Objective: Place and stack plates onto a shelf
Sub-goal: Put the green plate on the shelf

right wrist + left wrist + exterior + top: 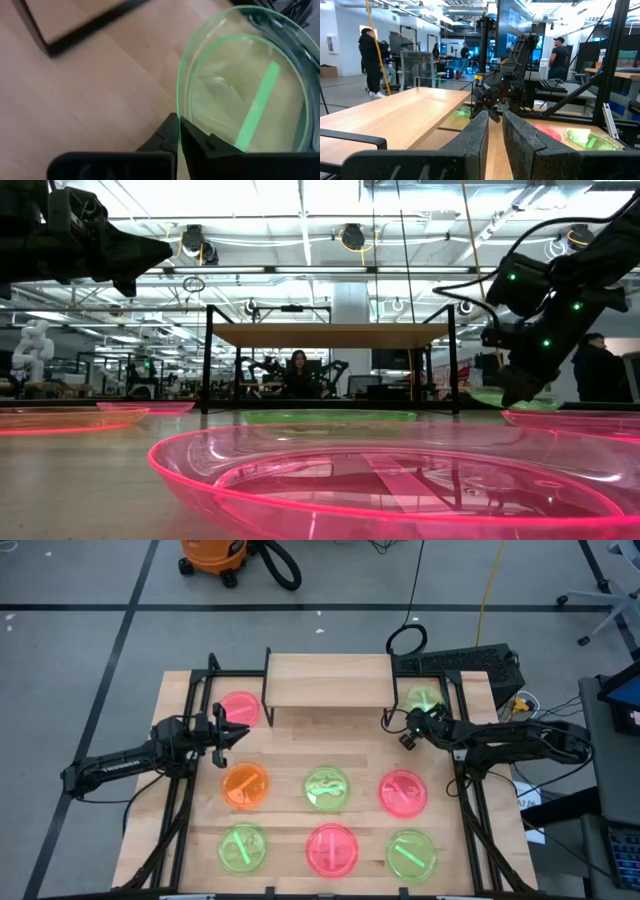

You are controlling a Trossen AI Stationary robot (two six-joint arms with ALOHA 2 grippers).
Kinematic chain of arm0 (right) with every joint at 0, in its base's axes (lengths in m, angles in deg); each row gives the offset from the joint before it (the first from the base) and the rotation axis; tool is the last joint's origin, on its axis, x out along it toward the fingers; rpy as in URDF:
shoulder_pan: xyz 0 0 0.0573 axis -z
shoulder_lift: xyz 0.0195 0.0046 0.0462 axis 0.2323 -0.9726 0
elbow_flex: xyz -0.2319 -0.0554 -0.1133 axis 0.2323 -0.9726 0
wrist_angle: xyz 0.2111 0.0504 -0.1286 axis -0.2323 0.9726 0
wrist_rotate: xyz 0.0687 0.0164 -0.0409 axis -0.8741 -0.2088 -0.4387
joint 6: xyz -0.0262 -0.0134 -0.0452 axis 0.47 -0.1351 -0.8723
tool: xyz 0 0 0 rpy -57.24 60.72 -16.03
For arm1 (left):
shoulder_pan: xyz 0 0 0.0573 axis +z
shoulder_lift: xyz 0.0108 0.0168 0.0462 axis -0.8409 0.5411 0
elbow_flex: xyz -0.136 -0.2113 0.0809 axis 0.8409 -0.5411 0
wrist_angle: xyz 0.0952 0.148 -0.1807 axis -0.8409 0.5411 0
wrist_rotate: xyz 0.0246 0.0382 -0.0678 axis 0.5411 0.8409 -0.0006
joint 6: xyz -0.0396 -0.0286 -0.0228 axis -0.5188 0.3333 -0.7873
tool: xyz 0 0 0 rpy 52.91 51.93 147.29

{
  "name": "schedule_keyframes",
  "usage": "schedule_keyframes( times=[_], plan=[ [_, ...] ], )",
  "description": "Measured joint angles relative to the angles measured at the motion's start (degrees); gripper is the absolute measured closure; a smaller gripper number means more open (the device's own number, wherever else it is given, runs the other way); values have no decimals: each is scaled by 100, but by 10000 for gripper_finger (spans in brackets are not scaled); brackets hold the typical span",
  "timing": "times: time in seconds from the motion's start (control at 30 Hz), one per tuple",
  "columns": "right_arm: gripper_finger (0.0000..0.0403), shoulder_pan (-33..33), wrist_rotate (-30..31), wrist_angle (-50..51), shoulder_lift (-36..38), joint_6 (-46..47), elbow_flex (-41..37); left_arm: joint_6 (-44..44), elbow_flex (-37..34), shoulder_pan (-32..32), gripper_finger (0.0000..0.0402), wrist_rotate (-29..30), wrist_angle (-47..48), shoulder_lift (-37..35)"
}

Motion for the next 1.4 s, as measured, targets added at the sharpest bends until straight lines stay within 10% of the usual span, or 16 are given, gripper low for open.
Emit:
schedule_keyframes(
  times=[1.4],
  plan=[
    [403, -708, 629, -144, 2807, 668, -1, 0, -2, 0, 339, -2, 0, -1]
  ],
)
